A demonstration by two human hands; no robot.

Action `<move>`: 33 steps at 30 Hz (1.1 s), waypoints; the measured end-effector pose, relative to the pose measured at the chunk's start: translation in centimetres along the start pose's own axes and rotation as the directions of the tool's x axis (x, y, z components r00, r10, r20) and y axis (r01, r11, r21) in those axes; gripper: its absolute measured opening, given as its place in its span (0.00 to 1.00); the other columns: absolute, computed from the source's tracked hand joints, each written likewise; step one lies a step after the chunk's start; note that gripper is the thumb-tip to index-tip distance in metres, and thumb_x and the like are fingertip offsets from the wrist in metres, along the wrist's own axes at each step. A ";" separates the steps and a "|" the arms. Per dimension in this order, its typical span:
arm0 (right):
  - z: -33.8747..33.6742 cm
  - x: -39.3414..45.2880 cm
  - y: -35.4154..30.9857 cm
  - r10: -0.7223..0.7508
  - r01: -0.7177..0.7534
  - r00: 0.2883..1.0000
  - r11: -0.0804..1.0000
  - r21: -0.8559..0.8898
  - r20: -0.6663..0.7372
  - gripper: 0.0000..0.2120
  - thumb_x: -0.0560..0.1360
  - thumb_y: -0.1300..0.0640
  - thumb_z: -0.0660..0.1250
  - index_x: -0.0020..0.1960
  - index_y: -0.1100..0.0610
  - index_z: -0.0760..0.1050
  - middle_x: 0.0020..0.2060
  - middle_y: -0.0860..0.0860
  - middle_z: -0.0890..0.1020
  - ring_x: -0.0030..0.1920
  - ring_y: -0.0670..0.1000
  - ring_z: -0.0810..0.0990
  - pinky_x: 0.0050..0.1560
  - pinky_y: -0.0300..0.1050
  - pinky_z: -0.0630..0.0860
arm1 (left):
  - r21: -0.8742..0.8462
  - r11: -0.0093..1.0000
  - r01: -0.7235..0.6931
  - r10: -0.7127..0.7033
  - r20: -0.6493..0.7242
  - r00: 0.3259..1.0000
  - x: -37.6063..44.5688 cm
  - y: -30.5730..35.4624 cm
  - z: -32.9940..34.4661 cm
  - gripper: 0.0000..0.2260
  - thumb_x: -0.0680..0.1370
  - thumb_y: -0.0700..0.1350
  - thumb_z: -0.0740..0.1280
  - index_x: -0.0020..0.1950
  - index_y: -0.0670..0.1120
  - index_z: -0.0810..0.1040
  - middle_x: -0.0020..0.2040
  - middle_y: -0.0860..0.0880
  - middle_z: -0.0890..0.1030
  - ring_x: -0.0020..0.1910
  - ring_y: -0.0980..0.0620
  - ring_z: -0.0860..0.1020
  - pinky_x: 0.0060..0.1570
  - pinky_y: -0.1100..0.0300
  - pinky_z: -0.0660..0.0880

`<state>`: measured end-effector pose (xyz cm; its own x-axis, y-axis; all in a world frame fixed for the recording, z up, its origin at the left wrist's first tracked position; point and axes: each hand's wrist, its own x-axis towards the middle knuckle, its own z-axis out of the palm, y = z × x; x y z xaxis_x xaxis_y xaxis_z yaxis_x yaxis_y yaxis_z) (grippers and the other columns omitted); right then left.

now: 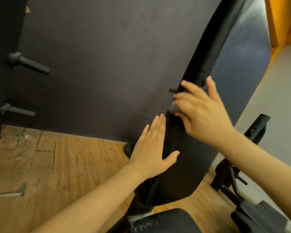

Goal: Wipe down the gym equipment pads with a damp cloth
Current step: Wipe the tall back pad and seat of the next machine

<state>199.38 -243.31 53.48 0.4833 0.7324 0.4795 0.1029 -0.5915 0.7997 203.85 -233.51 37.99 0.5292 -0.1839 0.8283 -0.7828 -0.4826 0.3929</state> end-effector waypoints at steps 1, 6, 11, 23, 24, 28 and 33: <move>-0.3 0.8 0.8 0.063 -0.063 0.998 0.998 -0.008 -0.029 0.16 0.73 0.54 0.54 0.48 0.55 0.80 0.53 0.51 0.81 0.67 0.57 0.69 0.69 0.61 0.47 | -0.008 1.000 0.003 -0.003 -0.004 1.000 -0.1 0.0 0.1 0.41 0.78 0.60 0.60 0.74 0.48 0.32 0.74 0.56 0.36 0.73 0.61 0.35 0.71 0.64 0.36; 0.7 -0.4 -1.8 0.083 -0.083 0.996 0.996 0.012 -0.018 0.12 0.71 0.59 0.62 0.51 0.61 0.79 0.55 0.56 0.80 0.66 0.61 0.70 0.70 0.56 0.54 | -0.056 0.995 0.080 -0.081 -0.023 0.996 -0.6 0.0 1.0 0.41 0.75 0.65 0.55 0.74 0.49 0.33 0.75 0.55 0.36 0.73 0.62 0.34 0.70 0.65 0.36; 2.1 -3.9 -4.5 -0.141 0.128 0.986 0.983 0.128 0.093 0.15 0.70 0.55 0.61 0.54 0.57 0.80 0.57 0.53 0.80 0.65 0.58 0.72 0.70 0.52 0.57 | -0.062 0.992 0.108 -0.108 -0.007 0.994 -0.6 -0.4 1.3 0.42 0.73 0.66 0.55 0.79 0.48 0.40 0.79 0.52 0.40 0.74 0.61 0.33 0.71 0.63 0.36; 0.9 -1.9 -3.7 0.044 -0.052 0.996 0.994 0.100 0.075 0.15 0.72 0.57 0.61 0.54 0.59 0.79 0.57 0.54 0.80 0.69 0.59 0.66 0.71 0.54 0.50 | -0.030 0.991 0.133 -0.133 0.001 0.991 -1.0 -0.1 0.9 0.41 0.77 0.63 0.58 0.78 0.46 0.38 0.76 0.52 0.36 0.73 0.58 0.33 0.73 0.60 0.38; 1.3 -2.9 -4.8 -0.017 0.005 0.993 0.994 0.107 0.115 0.16 0.72 0.56 0.59 0.55 0.58 0.79 0.57 0.54 0.80 0.68 0.59 0.67 0.70 0.54 0.49 | -0.045 0.990 0.136 -0.135 0.010 0.991 -1.0 -0.1 0.9 0.40 0.76 0.63 0.57 0.78 0.46 0.39 0.78 0.51 0.38 0.74 0.58 0.34 0.74 0.59 0.39; 1.3 -2.8 -4.8 -0.141 0.131 0.973 0.989 0.066 0.183 0.12 0.72 0.55 0.60 0.49 0.54 0.81 0.53 0.50 0.82 0.68 0.57 0.68 0.71 0.53 0.47 | -0.047 0.985 0.163 -0.162 0.030 0.986 -1.6 -0.3 1.0 0.41 0.74 0.66 0.55 0.79 0.47 0.43 0.78 0.50 0.39 0.74 0.58 0.33 0.73 0.59 0.38; -0.6 1.6 -1.1 0.108 -0.105 0.986 0.994 -0.025 0.126 0.09 0.74 0.57 0.63 0.49 0.56 0.81 0.53 0.52 0.82 0.70 0.58 0.65 0.71 0.58 0.49 | 0.054 0.982 0.184 -0.187 0.079 0.979 -2.6 -0.6 0.6 0.44 0.72 0.67 0.53 0.78 0.44 0.38 0.78 0.48 0.37 0.73 0.57 0.33 0.74 0.57 0.40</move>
<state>199.52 -241.26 53.58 0.5970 0.6163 0.5135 0.0293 -0.6564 0.7538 203.19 -233.29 35.38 0.6906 -0.1571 0.7059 -0.6536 -0.5535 0.5162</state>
